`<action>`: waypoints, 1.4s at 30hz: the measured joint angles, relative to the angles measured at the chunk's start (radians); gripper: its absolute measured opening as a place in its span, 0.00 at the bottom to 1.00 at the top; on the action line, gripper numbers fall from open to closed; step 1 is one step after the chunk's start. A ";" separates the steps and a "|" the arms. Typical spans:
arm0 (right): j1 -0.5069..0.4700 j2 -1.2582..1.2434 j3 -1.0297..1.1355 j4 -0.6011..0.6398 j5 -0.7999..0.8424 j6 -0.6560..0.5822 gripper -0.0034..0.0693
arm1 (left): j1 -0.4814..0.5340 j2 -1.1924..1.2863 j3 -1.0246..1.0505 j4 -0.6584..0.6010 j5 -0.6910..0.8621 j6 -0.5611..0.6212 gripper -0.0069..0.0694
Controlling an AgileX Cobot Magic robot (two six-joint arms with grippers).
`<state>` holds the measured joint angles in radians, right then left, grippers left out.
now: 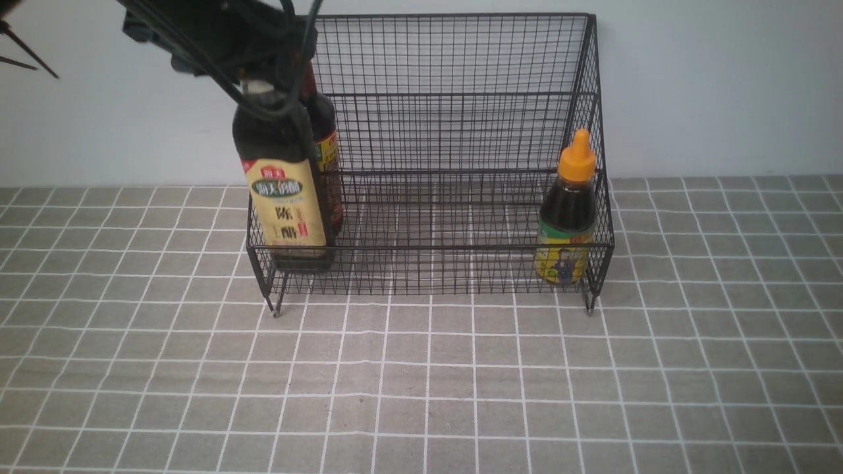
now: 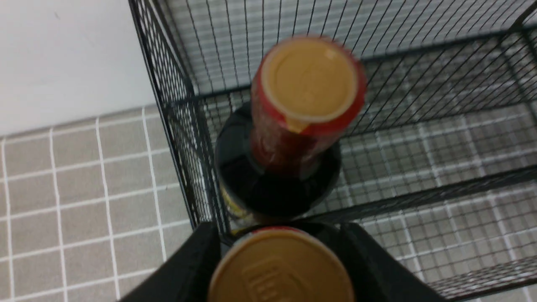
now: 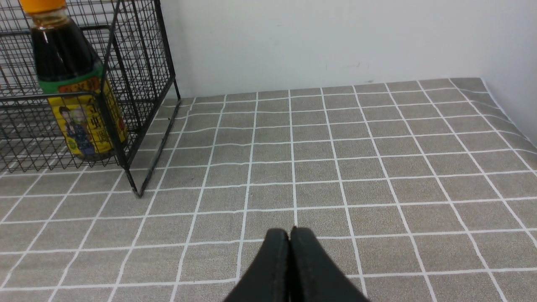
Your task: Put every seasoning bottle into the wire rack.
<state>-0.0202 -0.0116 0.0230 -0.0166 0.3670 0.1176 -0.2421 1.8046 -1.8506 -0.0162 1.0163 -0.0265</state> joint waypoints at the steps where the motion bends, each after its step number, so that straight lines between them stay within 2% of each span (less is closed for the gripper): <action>1: 0.000 0.000 0.000 0.000 0.000 0.000 0.03 | 0.000 0.006 0.000 0.002 0.000 0.000 0.51; 8: 0.000 0.000 0.000 0.000 0.000 0.000 0.03 | 0.000 0.012 -0.003 0.005 -0.001 0.000 0.52; 12: 0.000 0.000 0.000 0.000 0.000 0.002 0.03 | 0.000 0.012 -0.006 0.005 0.000 0.000 0.61; 15: 0.000 0.000 0.000 0.000 0.000 0.004 0.03 | 0.000 0.010 -0.023 0.004 0.011 0.000 0.75; 21: 0.000 0.000 0.000 0.000 0.000 0.004 0.03 | 0.000 -0.034 -0.077 0.024 0.048 0.000 0.78; 23: 0.000 0.000 0.000 0.000 0.000 0.004 0.03 | 0.000 -0.067 -0.099 0.048 0.058 -0.001 0.75; 26: 0.000 0.000 0.000 0.000 0.000 0.004 0.03 | 0.000 -0.130 -0.126 0.084 0.083 -0.001 0.65; 31: 0.000 0.000 0.000 0.000 0.000 0.004 0.03 | 0.000 -0.299 -0.138 0.164 0.163 -0.005 0.22; 32: 0.000 0.000 0.000 0.000 0.000 0.004 0.03 | 0.000 -0.331 -0.138 0.169 0.178 -0.005 0.16; 35: 0.000 0.000 0.000 0.000 0.000 0.004 0.03 | 0.000 -0.419 -0.140 0.174 0.230 -0.006 0.10; 40: 0.000 0.000 0.000 0.000 0.000 0.004 0.03 | 0.000 -0.540 -0.093 0.175 0.246 -0.016 0.08; 42: 0.000 0.000 0.000 0.000 0.000 0.004 0.03 | 0.000 -0.626 -0.010 0.175 0.248 -0.033 0.08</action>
<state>-0.0202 -0.0116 0.0230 -0.0166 0.3670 0.1221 -0.2421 1.1782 -1.8607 0.1587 1.2641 -0.0594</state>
